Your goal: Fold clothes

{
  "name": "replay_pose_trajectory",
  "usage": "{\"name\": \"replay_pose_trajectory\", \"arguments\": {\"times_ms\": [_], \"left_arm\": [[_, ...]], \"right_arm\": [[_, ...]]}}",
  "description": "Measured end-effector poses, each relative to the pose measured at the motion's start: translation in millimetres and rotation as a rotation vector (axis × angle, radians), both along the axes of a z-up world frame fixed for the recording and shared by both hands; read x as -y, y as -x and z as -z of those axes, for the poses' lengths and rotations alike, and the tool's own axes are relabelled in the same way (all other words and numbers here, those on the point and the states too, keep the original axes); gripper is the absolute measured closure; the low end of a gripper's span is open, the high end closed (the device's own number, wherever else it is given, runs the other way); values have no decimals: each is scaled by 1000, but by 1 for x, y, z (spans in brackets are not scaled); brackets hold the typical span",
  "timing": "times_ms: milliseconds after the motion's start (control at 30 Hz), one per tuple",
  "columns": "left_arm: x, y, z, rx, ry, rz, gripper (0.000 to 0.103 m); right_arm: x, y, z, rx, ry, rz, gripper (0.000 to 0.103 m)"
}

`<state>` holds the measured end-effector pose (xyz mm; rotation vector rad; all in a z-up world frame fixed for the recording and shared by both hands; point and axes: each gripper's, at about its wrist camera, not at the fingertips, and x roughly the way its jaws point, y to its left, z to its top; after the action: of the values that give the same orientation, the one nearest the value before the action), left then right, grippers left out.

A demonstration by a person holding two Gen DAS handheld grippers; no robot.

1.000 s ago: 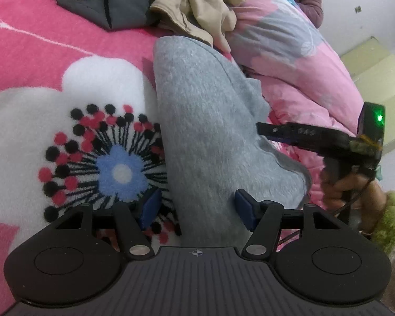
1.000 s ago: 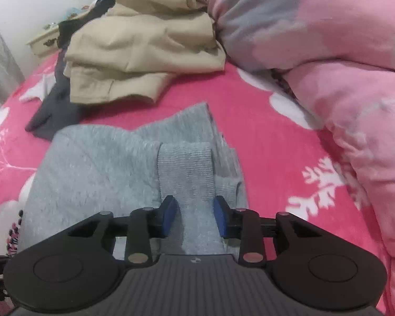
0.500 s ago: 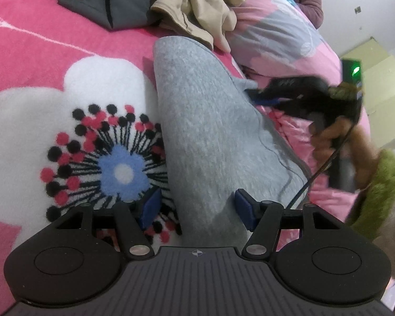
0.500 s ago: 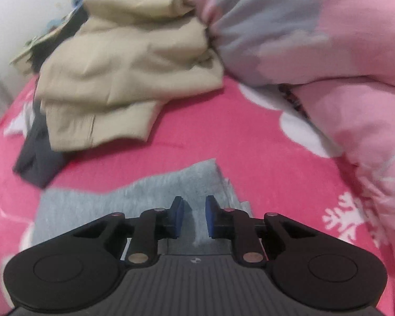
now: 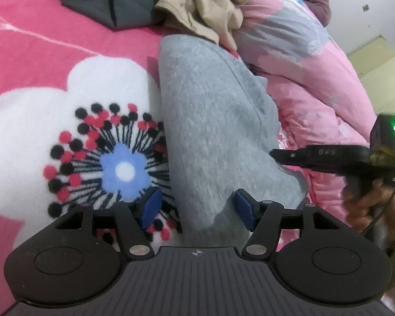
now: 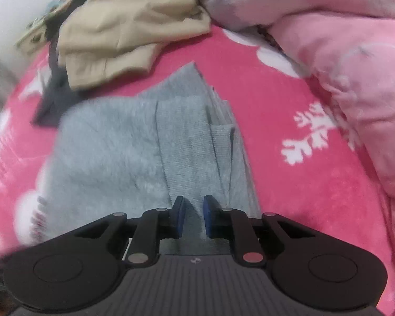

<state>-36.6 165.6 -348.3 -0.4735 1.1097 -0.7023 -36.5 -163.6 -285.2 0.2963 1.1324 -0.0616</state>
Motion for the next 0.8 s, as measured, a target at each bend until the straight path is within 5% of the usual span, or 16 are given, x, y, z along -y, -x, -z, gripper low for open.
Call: {"name": "replay_pose_trajectory", "arguments": {"times_ms": [200,300,400,500,633,800], "left_arm": [[7,0,-17,-42,-116,-13,41],[21,2,-30,-39,-222,-13,41],[43,8,-41,7,-336,20,41],[53,16,-52,78,-427,44,41],[40,25,-53,80,-429,36,41],[50,19,-48,34,-439,36,39]], "right_arm": [[-16,32,-54,51,42,-58,85],[-28,47,-43,19,41,-112,85],[-47,51,-12,3,169,-174,85],[-57,47,-28,7,203,-162,83],[-79,61,-56,57,158,-252,83],[-93,63,8,-59,208,-304,87]]}}
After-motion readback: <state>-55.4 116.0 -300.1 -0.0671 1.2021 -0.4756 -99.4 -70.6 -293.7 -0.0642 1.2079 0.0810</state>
